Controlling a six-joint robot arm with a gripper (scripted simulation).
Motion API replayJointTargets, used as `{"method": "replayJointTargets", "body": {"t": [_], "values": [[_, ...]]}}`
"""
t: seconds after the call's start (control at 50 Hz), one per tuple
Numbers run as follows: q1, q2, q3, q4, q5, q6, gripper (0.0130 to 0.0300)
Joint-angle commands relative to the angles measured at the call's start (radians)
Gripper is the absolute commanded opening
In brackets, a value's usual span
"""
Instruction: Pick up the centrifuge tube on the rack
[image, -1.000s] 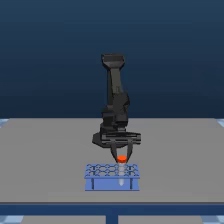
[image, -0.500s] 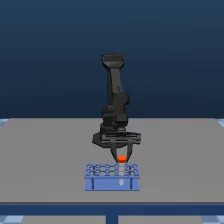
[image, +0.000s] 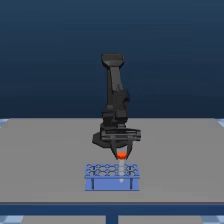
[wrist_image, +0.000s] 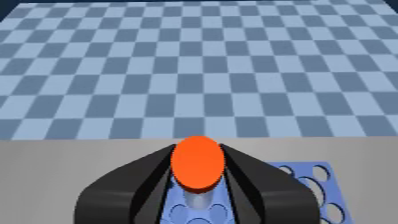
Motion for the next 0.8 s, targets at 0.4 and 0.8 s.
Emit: {"method": "replayJointTargets", "body": {"t": [0.4,0.8], "values": [[0.000,-0.048,-0.031,0.286,0.066,-0.300,0.0130],[0.000,-0.078,-0.055,0.603,0.092,-0.620,0.0130]]}}
